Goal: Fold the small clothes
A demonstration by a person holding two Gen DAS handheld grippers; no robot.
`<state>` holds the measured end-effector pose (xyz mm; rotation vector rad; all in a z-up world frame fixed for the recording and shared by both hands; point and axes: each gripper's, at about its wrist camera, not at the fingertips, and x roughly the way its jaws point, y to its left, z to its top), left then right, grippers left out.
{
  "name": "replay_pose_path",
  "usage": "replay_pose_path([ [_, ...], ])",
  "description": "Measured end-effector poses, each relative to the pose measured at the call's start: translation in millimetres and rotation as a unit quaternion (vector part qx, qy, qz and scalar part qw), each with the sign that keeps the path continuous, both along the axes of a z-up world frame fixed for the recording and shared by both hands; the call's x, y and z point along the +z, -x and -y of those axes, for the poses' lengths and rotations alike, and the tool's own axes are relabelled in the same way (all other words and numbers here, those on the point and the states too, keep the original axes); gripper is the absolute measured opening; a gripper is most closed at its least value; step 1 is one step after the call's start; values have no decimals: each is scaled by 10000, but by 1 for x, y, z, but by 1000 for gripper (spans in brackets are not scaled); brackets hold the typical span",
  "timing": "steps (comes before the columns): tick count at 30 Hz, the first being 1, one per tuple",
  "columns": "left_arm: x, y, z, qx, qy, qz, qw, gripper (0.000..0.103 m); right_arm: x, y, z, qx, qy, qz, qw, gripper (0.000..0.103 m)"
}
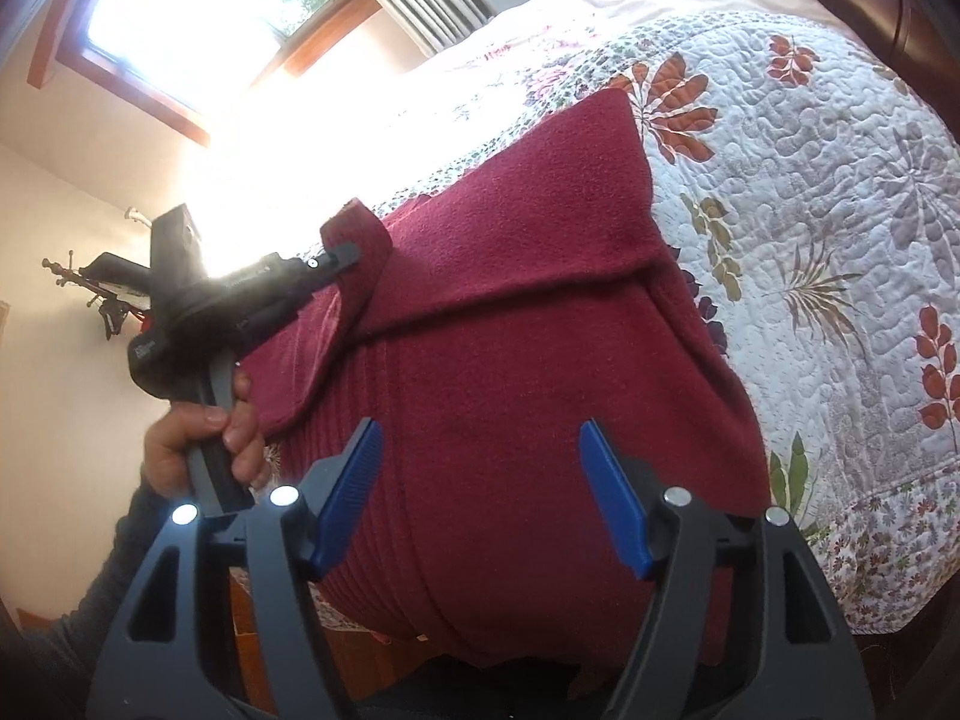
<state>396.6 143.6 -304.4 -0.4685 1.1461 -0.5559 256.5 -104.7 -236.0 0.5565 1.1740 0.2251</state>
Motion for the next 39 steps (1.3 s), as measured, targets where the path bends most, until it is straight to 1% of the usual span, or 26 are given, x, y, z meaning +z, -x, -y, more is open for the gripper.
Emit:
replay_pose_path([
  [1,0,2,2,-48,19,-17,10000,21,-1,-8,2,10,-187,-60,9998,74],
  [2,-1,6,3,-73,49,-5,10000,28,-3,-16,5,20,-390,-117,9992,75],
  [3,-1,10,2,-55,73,19,10000,44,-6,-26,7,30,-600,-182,9980,77],
  [4,1,13,-2,-2,123,37,9999,54,-9,-37,7,24,-747,-257,9969,77],
  [6,1,22,-15,137,268,1,9995,58,-18,-63,7,102,-1177,-433,9921,78],
  [7,1,28,-23,222,337,-45,9992,61,-23,-78,5,181,-1405,-504,9886,77],
  [8,1,34,-33,330,396,-88,9986,62,-28,-92,2,278,-1633,-569,9846,76],
  [10,2,49,-55,581,542,-149,9967,63,-41,-123,-7,483,-1937,-728,9772,63],
  [13,2,80,-90,1068,740,-215,9913,65,-66,-162,-20,668,-2262,-1040,9662,57],
  [16,-2,120,-123,1593,962,-290,9821,66,-87,-189,-31,792,-2088,-1262,9665,57],
  [19,-11,159,-153,2160,1225,-431,9677,67,-96,-200,-42,1029,-1999,-1367,9648,57],
  [21,-18,181,-169,2514,1343,-540,9570,67,-99,-204,-49,1137,-1831,-1383,9666,56],
  [24,-29,206,-188,2908,1398,-701,9439,67,-101,-207,-55,1202,-1841,-1379,9658,56],
  [26,-34,216,-194,3072,1370,-757,9387,67,-102,-211,-59,1247,-1888,-1381,9642,52],
  [28,-35,222,-196,3159,1333,-769,9362,67,-102,-215,-66,1351,-1908,-1418,9619,27],
  [30,-34,224,-195,3200,1300,-746,9355,67,-97,-218,-74,1433,-1888,-1418,9611,14],
  [31,-34,225,-194,3223,1297,-745,9347,67,-93,-220,-77,1456,-1860,-1382,9618,12],
  [32,-34,224,-192,3237,1306,-742,9342,67,-87,-222,-80,1481,-1857,-1339,9621,12],
  [34,-32,222,-186,3233,1300,-722,9346,67,-69,-225,-84,1545,-1844,-1191,9633,10],
  [36,-30,218,-180,3202,1298,-696,9359,67,-46,-227,-85,1616,-1784,-959,9658,8],
  [39,-29,212,-171,3131,1284,-689,9385,67,-10,-228,-74,1661,-1710,-559,9696,7],
])
